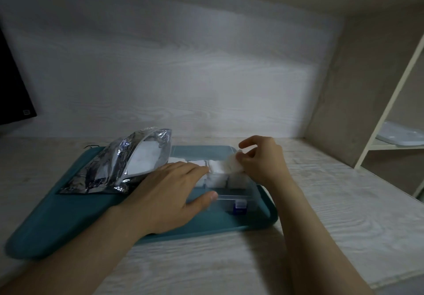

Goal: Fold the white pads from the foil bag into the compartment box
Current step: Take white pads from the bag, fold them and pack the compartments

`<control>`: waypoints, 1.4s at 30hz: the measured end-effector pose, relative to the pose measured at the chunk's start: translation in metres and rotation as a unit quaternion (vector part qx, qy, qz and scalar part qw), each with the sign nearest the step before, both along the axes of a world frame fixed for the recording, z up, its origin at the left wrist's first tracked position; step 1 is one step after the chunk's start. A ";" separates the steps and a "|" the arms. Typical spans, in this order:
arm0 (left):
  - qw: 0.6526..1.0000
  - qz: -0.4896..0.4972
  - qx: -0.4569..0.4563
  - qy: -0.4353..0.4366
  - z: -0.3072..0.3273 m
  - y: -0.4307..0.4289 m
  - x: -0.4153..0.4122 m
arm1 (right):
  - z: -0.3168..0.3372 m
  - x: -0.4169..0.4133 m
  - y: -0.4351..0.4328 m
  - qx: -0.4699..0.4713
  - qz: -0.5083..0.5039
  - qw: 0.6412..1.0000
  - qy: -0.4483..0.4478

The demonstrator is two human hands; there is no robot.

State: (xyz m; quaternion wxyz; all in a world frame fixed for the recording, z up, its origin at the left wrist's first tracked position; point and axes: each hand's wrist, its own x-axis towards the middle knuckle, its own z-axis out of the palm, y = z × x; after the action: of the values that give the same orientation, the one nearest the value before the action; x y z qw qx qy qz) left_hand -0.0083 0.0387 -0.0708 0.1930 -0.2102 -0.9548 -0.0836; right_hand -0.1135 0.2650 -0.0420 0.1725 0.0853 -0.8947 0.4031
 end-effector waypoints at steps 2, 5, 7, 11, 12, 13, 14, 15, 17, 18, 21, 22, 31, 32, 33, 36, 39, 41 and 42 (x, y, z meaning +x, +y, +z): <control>1.000 0.009 -0.009 0.002 -0.002 0.002 0.000 | 0.000 0.002 -0.001 0.017 0.001 1.000 0.010; 1.000 0.019 -0.012 0.002 -0.001 0.003 0.000 | -0.002 0.005 -0.007 0.055 -0.009 0.998 0.032; 1.000 0.021 -0.010 0.004 -0.001 0.004 0.000 | -0.004 0.007 -0.011 0.101 -0.025 0.994 0.040; 1.000 0.012 -0.008 0.012 -0.004 0.002 0.000 | -0.004 0.010 -0.015 0.215 -0.080 0.972 0.049; 1.000 0.005 -0.008 0.018 -0.004 0.001 0.000 | -0.004 0.010 -0.015 0.219 -0.090 0.971 0.041; 1.000 -0.004 -0.007 0.027 -0.005 0.001 0.000 | -0.004 0.010 -0.014 0.217 -0.099 0.971 0.028; 0.999 -0.014 -0.003 0.040 -0.004 0.000 0.000 | -0.003 0.009 -0.013 0.204 -0.103 0.973 0.014; 0.998 -0.023 0.008 0.059 -0.002 -0.001 0.000 | -0.003 0.008 -0.012 0.182 -0.101 0.978 -0.004; 0.992 -0.030 0.037 0.113 0.004 -0.003 0.000 | -0.001 0.007 -0.011 0.132 -0.094 0.986 -0.025; 0.988 -0.025 0.050 0.145 0.008 -0.006 -0.001 | -0.002 0.007 -0.012 0.116 -0.089 0.989 -0.031; 0.965 0.015 0.088 0.246 0.019 -0.020 -0.003 | -0.005 0.008 -0.015 0.128 -0.087 0.986 -0.053; 0.957 0.034 0.103 0.270 0.021 -0.026 -0.004 | -0.005 0.010 -0.015 0.137 -0.089 0.985 -0.061; 0.919 0.260 0.292 0.042 0.033 -0.074 -0.004 | 0.012 0.035 -0.053 0.127 0.034 0.985 0.115; 0.909 0.257 0.327 0.018 0.032 -0.075 -0.004 | 0.015 0.038 -0.063 0.151 0.063 0.977 0.137; 0.899 0.251 0.358 0.005 0.032 -0.077 -0.004 | 0.017 0.040 -0.075 0.169 0.092 0.968 0.158; 0.877 0.239 0.416 -0.001 0.028 -0.078 -0.005 | 0.022 0.041 -0.109 0.178 0.168 0.952 0.184; 0.867 0.243 0.435 0.031 0.025 -0.083 -0.009 | 0.021 0.036 -0.143 0.191 0.221 0.937 0.192; 0.860 0.248 0.444 0.035 0.025 -0.085 -0.011 | 0.019 0.031 -0.163 0.207 0.233 0.933 0.179; 0.857 0.253 0.448 0.034 0.025 -0.085 -0.012 | 0.018 0.028 -0.170 0.216 0.232 0.934 0.165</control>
State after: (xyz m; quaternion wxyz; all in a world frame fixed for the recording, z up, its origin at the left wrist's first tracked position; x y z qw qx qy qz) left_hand -0.0202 -0.0460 -0.0458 0.3131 0.1446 -0.8272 -0.4436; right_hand -0.0851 0.0951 -0.0243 0.1973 0.3909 -0.8744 0.2091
